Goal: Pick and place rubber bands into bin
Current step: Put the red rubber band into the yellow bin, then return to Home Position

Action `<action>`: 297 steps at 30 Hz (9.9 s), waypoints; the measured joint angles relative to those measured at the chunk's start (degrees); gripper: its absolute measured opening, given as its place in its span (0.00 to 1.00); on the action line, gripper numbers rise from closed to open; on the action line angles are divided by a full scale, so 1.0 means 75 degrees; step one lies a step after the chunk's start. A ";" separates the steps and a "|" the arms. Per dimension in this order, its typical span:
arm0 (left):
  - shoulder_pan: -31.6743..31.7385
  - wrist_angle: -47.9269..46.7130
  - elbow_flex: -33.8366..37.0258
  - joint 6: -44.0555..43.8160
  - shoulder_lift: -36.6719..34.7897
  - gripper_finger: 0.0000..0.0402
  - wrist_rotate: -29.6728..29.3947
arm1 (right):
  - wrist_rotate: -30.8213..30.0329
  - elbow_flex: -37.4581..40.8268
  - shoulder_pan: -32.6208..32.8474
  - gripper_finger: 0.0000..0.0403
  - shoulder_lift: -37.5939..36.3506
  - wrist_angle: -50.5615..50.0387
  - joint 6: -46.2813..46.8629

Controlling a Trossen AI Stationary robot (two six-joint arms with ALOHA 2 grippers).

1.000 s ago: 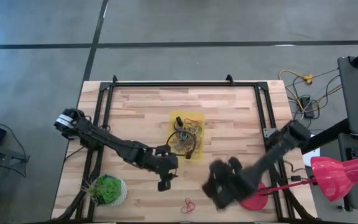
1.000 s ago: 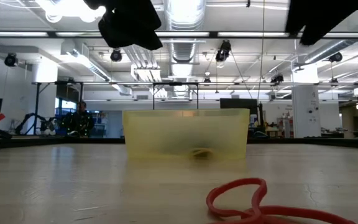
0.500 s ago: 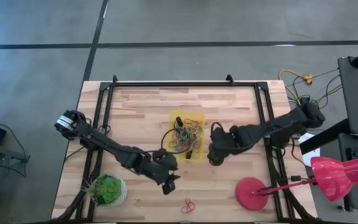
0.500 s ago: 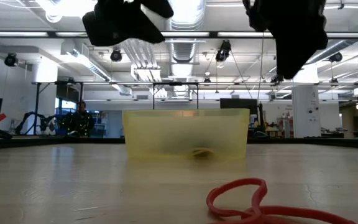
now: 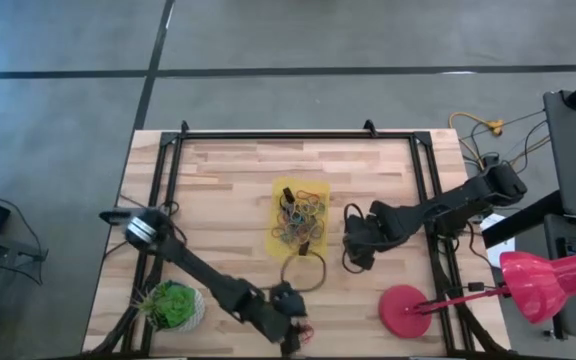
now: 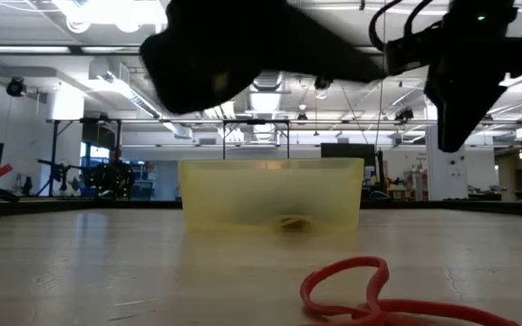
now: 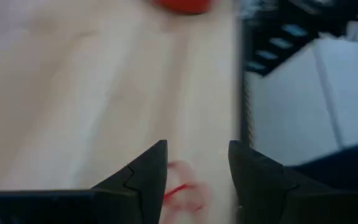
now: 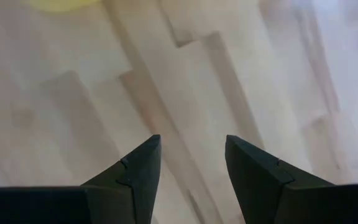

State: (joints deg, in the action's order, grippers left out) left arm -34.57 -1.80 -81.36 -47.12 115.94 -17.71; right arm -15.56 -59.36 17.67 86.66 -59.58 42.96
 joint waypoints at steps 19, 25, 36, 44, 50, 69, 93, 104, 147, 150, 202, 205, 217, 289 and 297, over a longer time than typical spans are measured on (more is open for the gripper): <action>0.0584 -0.2390 -0.1062 0.3954 0.0528 0.39 0.1285 | -0.0327 0.0243 0.0409 0.41 -0.0164 0.0784 0.0456; 0.0746 -0.1787 -0.0846 0.4525 0.0653 0.39 0.2143 | -0.0328 0.0246 0.0408 0.41 -0.0167 0.0852 0.0630; 0.0755 -0.1237 -0.0851 0.4557 0.1047 0.39 0.2335 | -0.0340 0.0283 0.0408 0.41 -0.0167 0.0849 0.0678; 0.0802 -0.1645 -0.0828 0.4801 0.1052 0.32 0.2316 | -0.0342 0.0286 0.0408 0.41 -0.0167 0.0847 0.0643; 0.0799 -0.1212 -0.0394 0.4818 0.1026 0.17 0.2492 | -0.0345 0.0289 0.0408 0.41 -0.0167 0.0844 0.0585; 0.1258 -0.4698 -0.1722 0.4972 -0.0940 0.00 0.0474 | -0.0585 0.0283 0.0387 0.41 -0.0190 0.0832 0.0152; 0.4620 -0.5359 -0.1215 0.3454 -0.2180 0.36 0.2433 | -0.0667 0.0206 0.0488 0.41 -0.0196 0.0798 0.0211; 0.3180 -0.4878 -0.0716 0.2382 -0.4659 0.41 0.0381 | 0.1747 0.0178 -0.1288 0.41 -0.1652 0.2223 -0.3184; 0.4241 0.4615 0.9090 0.3706 -1.0839 0.41 0.3566 | 0.3827 0.4243 -0.3628 0.34 -0.7256 0.6667 -0.2237; 0.4442 0.4503 0.9354 0.3094 -1.1280 0.41 0.3696 | 0.3825 0.4459 -0.3666 0.34 -0.7494 0.6620 -0.1777; 0.5127 0.2512 1.0803 0.1735 -1.5247 0.41 0.3701 | 0.3873 0.7297 -0.3183 0.33 -1.1554 0.6634 0.0452; 0.5106 0.2524 1.0803 0.1736 -1.5203 0.41 0.3693 | 0.3707 0.7309 -0.2999 0.34 -1.1559 0.6703 0.0470; 0.5109 0.2571 1.0808 0.1738 -1.4555 0.41 0.3698 | 0.3677 0.7055 -0.2976 0.33 -1.1323 0.6718 0.0472; 0.5112 0.1591 1.0809 0.1735 -1.4513 0.41 0.3695 | 0.3674 0.7575 -0.2977 0.32 -1.1282 0.7535 0.0472; 0.5112 0.1591 1.0809 0.1735 -1.4513 0.41 0.3695 | 0.3674 0.7575 -0.2976 0.32 -1.1282 0.7535 0.0472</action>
State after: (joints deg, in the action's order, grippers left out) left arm 3.77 10.13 -0.29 -34.11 7.09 10.00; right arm 11.99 -2.55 -4.65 2.04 -3.07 46.50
